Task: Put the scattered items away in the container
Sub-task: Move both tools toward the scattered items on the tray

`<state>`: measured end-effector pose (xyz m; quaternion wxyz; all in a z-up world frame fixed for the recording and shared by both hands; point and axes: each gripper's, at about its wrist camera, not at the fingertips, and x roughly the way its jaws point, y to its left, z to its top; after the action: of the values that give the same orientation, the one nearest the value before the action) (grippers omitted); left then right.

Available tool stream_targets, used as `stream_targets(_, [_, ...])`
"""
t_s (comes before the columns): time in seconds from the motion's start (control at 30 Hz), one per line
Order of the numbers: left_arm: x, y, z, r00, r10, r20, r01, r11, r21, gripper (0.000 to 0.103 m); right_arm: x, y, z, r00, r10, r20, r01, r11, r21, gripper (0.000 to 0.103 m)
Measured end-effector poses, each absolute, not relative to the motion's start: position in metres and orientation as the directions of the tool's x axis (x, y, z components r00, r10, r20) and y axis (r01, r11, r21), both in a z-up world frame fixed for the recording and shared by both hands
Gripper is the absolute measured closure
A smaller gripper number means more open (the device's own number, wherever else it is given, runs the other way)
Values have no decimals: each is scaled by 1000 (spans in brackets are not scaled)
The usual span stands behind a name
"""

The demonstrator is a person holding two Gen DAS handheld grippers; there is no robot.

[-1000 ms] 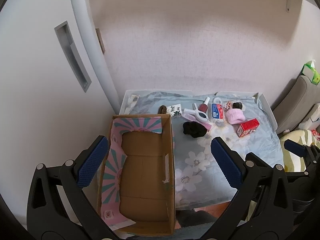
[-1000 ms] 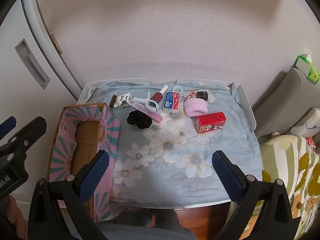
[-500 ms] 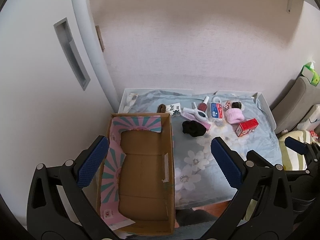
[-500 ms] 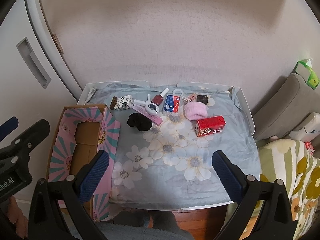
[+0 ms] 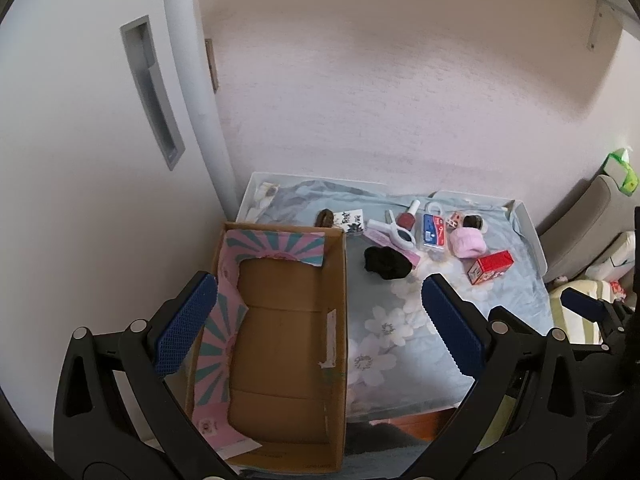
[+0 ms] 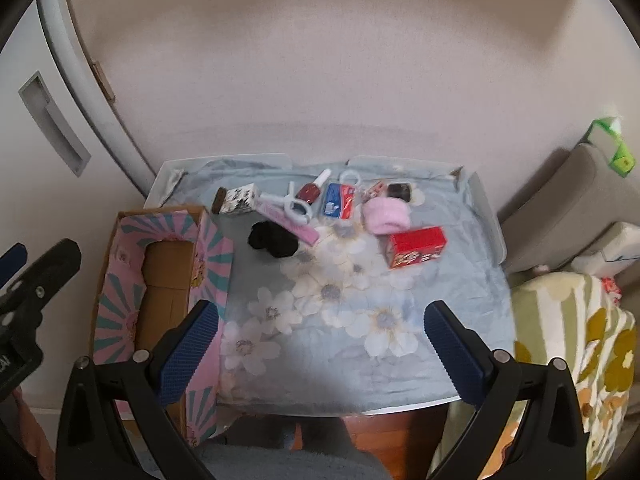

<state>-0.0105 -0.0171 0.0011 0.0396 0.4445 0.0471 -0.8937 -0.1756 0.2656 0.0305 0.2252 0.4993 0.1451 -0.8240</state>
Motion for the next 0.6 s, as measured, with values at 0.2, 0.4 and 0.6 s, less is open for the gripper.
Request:
stream_targets(0.2, [-11,-17,-2,-603,-25,-797,107,-993,-49,1,-172,258,24,-395,-229,-890,557,-830,-33,1])
stream_targets(0.4, [-10,-15,1,-624,-65,-778,121,-993,-14,1,-170,253,32,-452,-196,-870,555,-826,-101,1])
stream_targets(0.6, [-9,-9,2,-637,-44,-770,90,-996,-18,1,-170,252,37,-486,-188,-854,542,-831,-125,1])
